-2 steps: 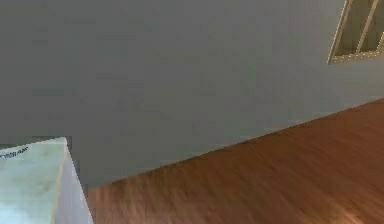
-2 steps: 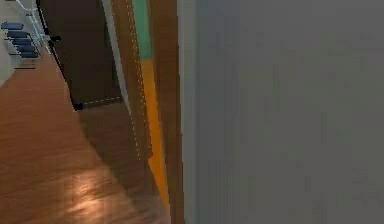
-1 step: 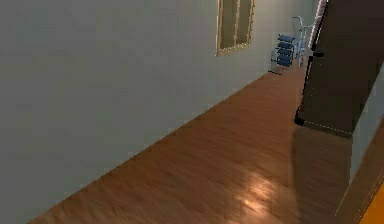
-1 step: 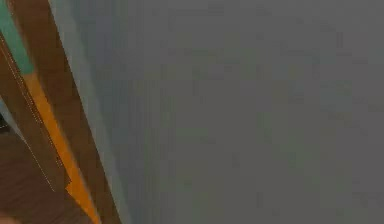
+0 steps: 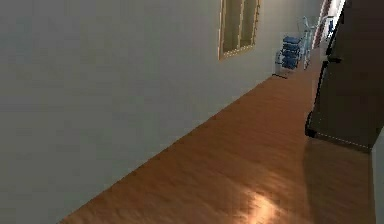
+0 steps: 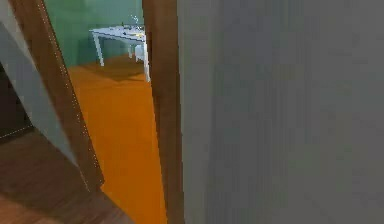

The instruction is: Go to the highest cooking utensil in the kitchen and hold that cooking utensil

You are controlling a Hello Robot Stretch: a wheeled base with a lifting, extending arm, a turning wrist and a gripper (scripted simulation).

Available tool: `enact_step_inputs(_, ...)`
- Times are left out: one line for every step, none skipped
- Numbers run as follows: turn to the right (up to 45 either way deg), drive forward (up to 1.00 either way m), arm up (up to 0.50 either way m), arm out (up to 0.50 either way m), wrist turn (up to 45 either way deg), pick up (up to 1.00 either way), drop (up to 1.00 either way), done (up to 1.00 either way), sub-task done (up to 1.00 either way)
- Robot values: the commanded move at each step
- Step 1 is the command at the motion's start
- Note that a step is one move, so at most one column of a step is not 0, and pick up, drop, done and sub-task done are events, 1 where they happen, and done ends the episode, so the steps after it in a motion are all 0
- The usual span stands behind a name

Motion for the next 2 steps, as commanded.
enact_step_inputs(-45.0, 0.00, 0.00, 0.00, 0.0, 0.00, 0.00, 0.00, 0.00)
enact_step_inputs(-3.0, 0.00, 0.00, 0.00, 0.0, 0.00, 0.00, 0.00, 0.00)
